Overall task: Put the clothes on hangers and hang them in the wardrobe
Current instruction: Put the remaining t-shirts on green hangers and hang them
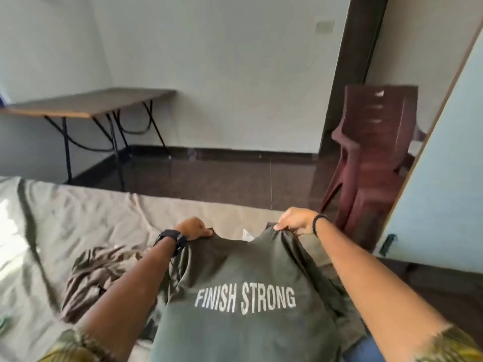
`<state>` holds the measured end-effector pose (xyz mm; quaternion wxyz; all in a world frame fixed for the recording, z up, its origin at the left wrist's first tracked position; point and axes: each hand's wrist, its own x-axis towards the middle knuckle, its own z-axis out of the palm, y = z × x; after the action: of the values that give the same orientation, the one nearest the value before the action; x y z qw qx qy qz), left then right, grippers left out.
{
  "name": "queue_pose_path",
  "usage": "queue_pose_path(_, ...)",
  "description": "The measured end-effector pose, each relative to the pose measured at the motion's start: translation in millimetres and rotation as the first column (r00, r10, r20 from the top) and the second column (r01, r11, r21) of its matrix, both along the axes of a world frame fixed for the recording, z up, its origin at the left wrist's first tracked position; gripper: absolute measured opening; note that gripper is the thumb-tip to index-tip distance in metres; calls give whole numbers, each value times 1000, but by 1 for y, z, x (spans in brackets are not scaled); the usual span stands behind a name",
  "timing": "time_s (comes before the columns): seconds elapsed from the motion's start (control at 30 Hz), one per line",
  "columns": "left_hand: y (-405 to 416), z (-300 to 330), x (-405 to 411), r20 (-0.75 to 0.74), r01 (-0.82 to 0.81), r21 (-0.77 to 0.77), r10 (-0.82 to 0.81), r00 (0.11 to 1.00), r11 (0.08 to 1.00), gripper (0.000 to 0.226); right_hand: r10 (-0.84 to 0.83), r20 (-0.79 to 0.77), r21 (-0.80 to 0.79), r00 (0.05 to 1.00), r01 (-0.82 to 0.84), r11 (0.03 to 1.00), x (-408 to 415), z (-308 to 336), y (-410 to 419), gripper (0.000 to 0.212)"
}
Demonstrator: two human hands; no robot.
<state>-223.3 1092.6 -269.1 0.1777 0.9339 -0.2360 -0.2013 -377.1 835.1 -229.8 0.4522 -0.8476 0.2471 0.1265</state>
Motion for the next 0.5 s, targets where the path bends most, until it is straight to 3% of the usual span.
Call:
queue_pose_path(0.07,-3,-28,1,27,-55,-37,56,998,998,34,-14,-38,-198,999,6,980,6,-30,-2,32)
queue_pose_path(0.13,-12,-42,11,91,-97,-78,104,990,992,33,-72,30,-318,997,78,945,18,-51,-9,37)
queue_pose_path(0.33,-43,-63,39,124,-303,-378,372,920,875,23,-347,230,-181,909,391,903,65,-92,-16,23)
queue_pose_path(0.4,-51,-76,43,127,-288,-416,369,921,862,20,-369,282,-246,885,439,864,79,-103,-14,14)
queue_pose_path(0.47,-54,-93,43,104,-212,-373,268,958,903,26,-301,239,-275,923,362,891,83,-116,-10,29)
queue_pose_path(0.5,-53,-100,40,73,-152,-317,184,980,936,39,-228,187,-283,956,274,919,82,-123,-6,40)
